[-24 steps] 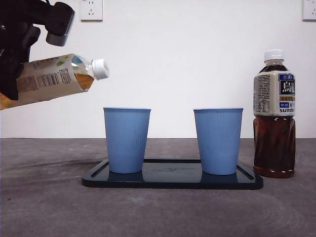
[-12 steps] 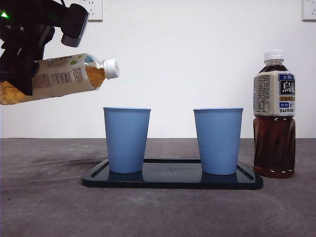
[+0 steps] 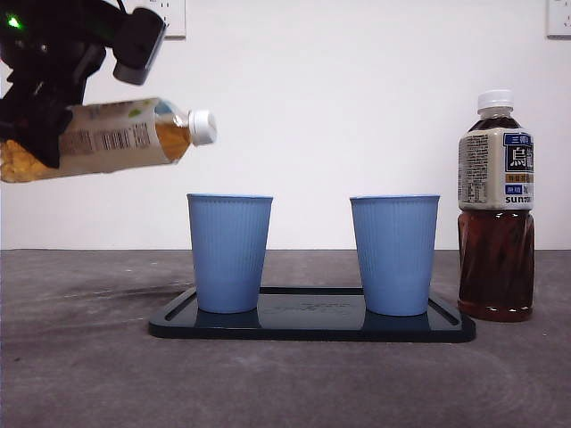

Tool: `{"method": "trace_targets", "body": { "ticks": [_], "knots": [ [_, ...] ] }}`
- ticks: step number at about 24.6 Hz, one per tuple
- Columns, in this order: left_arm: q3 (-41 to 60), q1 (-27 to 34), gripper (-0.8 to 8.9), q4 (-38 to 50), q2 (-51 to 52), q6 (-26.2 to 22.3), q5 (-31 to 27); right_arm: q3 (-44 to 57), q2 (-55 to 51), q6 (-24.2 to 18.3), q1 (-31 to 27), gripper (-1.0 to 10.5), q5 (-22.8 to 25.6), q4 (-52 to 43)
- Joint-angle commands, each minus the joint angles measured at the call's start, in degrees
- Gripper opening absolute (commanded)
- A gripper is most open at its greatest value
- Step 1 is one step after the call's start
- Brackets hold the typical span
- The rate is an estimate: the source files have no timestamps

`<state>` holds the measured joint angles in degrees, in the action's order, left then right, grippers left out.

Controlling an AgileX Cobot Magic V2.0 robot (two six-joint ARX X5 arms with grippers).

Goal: Pour the drink into the cup

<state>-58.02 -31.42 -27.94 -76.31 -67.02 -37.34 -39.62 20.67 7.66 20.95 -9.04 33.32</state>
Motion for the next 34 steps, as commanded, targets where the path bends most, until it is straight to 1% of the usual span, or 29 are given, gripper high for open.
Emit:
{"method": "trace_targets", "body": {
  "ticks": [1, 25, 28, 31, 32, 34],
  "knots": [
    [-1.9, -0.5, 2.69, 1.8, -0.7, -0.5, -0.9, -1.0, 0.0, -0.7, 0.3, 4.2, -0.2, -0.2],
    [-1.9, -0.9, 2.69, 1.9, -0.8, 0.0, -0.9, -1.0, 0.0, -0.7, 0.3, 4.2, -0.2, -0.2],
    [-1.9, -0.9, 2.69, 2.7, -0.8, 4.0, -0.9, -1.0, 0.0, -0.7, 0.3, 4.2, -0.2, -0.2],
    [-2.5, -0.9, 2.69, 3.8, -0.7, 10.3, -0.5, -1.0, 0.0, -0.7, 0.3, 4.2, -0.2, -0.2],
    [-2.9, -0.9, 2.68, 3.8, -0.5, 13.3, 0.2, -1.0, 0.0, -0.7, 0.3, 4.2, -0.2, -0.2],
    [-3.8, -0.9, 2.68, 3.7, -0.1, 17.7, 1.9, -1.0, 0.0, -0.7, 0.3, 4.2, -0.2, -0.2]
  ]
}}
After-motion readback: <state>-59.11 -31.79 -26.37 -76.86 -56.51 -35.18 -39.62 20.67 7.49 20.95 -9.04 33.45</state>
